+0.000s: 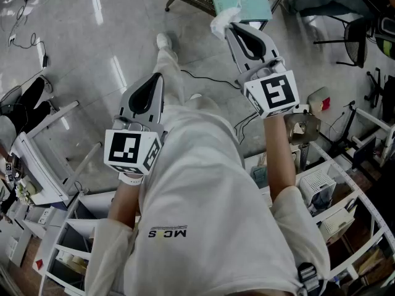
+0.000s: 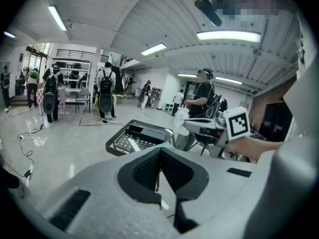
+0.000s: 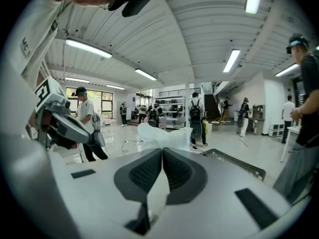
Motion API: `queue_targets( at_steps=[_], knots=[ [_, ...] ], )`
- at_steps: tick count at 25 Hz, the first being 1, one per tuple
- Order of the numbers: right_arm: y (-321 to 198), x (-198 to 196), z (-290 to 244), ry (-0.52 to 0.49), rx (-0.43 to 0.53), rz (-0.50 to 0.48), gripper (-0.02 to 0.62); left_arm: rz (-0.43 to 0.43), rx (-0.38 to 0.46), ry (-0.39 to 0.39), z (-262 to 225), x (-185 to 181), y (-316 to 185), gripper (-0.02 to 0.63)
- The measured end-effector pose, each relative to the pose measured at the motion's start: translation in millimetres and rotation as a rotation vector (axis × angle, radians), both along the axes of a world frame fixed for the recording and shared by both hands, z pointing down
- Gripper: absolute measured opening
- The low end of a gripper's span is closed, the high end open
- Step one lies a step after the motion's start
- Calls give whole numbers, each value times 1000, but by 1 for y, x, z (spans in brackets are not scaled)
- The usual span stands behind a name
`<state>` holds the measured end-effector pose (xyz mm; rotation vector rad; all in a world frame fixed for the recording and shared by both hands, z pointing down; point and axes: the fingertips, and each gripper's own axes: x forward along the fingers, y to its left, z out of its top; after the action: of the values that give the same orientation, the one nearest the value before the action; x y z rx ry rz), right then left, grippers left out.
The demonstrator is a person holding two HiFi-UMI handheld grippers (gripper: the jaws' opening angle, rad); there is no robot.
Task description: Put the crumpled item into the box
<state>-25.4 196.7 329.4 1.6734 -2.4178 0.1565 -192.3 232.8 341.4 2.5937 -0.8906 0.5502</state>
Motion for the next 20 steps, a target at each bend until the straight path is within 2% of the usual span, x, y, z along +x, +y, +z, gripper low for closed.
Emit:
queue_targets(
  at_steps=[4,8,10,15,20],
  knots=[
    [103,-11,-18,-109,-7,100,25,18,10,-13,-22,10,53,23],
    [157,-4,-26,-152,-4,206,25,65,38,-14,-31,24,83,23],
    [173,0,-28,-158,1,240,25,76,40,-13,-31,28,95,23],
    [200,3,-35,-170,10,248,25,60,49,2,-36,31,124,23],
    [201,8,-31,-173,11,254,25,3,62,18,-37,18,121,23]
  ],
)
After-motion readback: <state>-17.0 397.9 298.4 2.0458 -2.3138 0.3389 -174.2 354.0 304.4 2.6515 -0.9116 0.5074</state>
